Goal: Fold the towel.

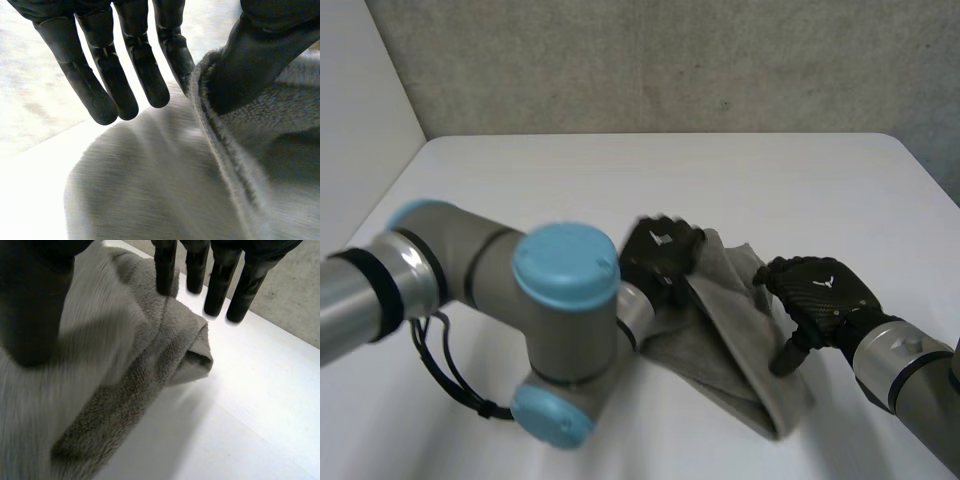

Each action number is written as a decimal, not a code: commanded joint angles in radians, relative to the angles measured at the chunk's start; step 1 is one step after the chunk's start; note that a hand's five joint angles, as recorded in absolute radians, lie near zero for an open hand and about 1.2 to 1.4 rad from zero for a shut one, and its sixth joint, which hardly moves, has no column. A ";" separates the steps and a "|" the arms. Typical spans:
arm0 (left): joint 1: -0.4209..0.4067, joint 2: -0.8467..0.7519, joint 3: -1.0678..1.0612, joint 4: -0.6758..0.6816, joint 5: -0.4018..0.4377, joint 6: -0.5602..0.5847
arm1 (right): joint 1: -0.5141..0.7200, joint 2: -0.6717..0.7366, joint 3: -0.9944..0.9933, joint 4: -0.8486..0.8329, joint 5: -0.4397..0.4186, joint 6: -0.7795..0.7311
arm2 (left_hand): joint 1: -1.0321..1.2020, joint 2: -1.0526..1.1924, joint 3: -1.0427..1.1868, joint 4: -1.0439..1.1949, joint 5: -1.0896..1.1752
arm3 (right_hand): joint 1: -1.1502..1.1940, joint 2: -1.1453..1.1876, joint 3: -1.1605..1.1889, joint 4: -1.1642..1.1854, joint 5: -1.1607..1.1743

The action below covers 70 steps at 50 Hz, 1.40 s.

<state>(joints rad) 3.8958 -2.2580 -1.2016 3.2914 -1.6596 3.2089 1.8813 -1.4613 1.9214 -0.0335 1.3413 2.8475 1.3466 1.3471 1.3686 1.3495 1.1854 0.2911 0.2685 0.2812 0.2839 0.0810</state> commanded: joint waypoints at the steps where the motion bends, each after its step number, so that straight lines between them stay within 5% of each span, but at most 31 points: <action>1: 0.112 0.040 0.045 -0.003 -0.112 -0.003 | 0.061 -0.020 0.004 0.006 0.009 0.062 | 0.050 0.049 0.028 0.047 0.036 | -0.117 -0.094 -0.107 -0.109 -0.081; 14: 0.185 0.107 0.000 -0.003 -0.118 -0.007 | 0.197 0.061 -0.064 0.006 0.032 0.151 | 0.050 0.049 0.028 0.047 0.036 | -0.117 -0.094 -0.107 -0.109 -0.081; 18: 0.198 0.126 -0.013 -0.003 -0.118 -0.015 | 0.248 0.151 -0.100 0.004 0.110 0.142 | 0.050 0.049 0.028 0.047 0.036 | -0.117 -0.094 -0.107 -0.109 -0.081; 24: 0.223 0.143 -0.027 -0.006 -0.114 -0.079 | 0.274 0.239 -0.159 -0.008 0.214 0.113 | 0.050 0.049 0.028 0.047 0.036 | 0.289 0.312 0.299 0.296 0.325; 28: 0.235 0.146 -0.036 -0.009 -0.111 -0.107 | 0.274 0.274 -0.191 -0.011 0.231 0.099 | 0.050 0.049 0.028 0.047 0.036 | 0.545 0.568 0.555 0.553 0.581; 32: 0.258 0.176 -0.068 -0.009 -0.104 -0.123 | 0.272 0.277 -0.226 -0.022 0.231 0.084 | 0.050 0.049 0.028 0.047 0.036 | 1.090 1.112 1.100 1.097 1.125; 34: 0.263 0.190 -0.081 -0.009 -0.103 -0.123 | 0.272 0.274 -0.241 -0.028 0.231 0.069 | 0.050 0.049 0.028 0.047 0.036 | 1.105 1.128 1.115 1.112 1.141; 43: 0.297 0.229 -0.127 -0.004 -0.095 -0.124 | 0.263 0.269 -0.418 -0.011 0.219 -0.105 | 0.050 0.049 0.028 0.047 0.036 | 1.105 1.128 1.115 1.112 1.141; 47: 0.303 0.267 -0.160 -0.004 -0.078 -0.123 | 0.274 0.269 -0.501 0.136 0.210 -0.142 | 0.050 0.049 0.028 0.047 0.036 | 1.095 1.117 1.104 1.102 1.130; 48: 0.303 0.268 -0.170 -0.004 -0.066 -0.124 | 0.277 0.276 -0.495 0.200 0.211 -0.126 | 0.050 0.049 0.028 0.047 0.036 | 0.571 0.594 0.581 0.579 0.607; 53: 0.297 0.273 -0.188 -0.003 -0.043 -0.124 | 0.289 0.265 -0.385 0.147 0.213 0.037 | 0.050 0.049 0.028 0.047 0.036 | -0.014 0.009 -0.004 -0.007 0.022; 62: 0.289 0.265 -0.161 -0.001 -0.043 -0.123 | 0.407 0.239 -0.254 -0.016 0.233 0.153 | 0.050 0.049 0.028 0.047 0.036 | -0.042 -0.019 -0.032 -0.034 -0.006; 70: 0.290 0.273 -0.156 -0.001 -0.045 -0.127 | 0.426 0.375 -0.263 -0.091 0.342 0.147 | 0.050 0.049 0.028 0.047 0.036 | 0.008 0.031 0.018 0.015 0.044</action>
<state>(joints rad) 4.1849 -1.9896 -1.3595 3.2906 -1.7031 3.0850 2.2990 -1.1718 1.6750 -0.0732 1.6052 3.0112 1.3571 1.3472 1.3733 1.3496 1.1858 0.3221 0.3133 0.3050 0.3020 0.1037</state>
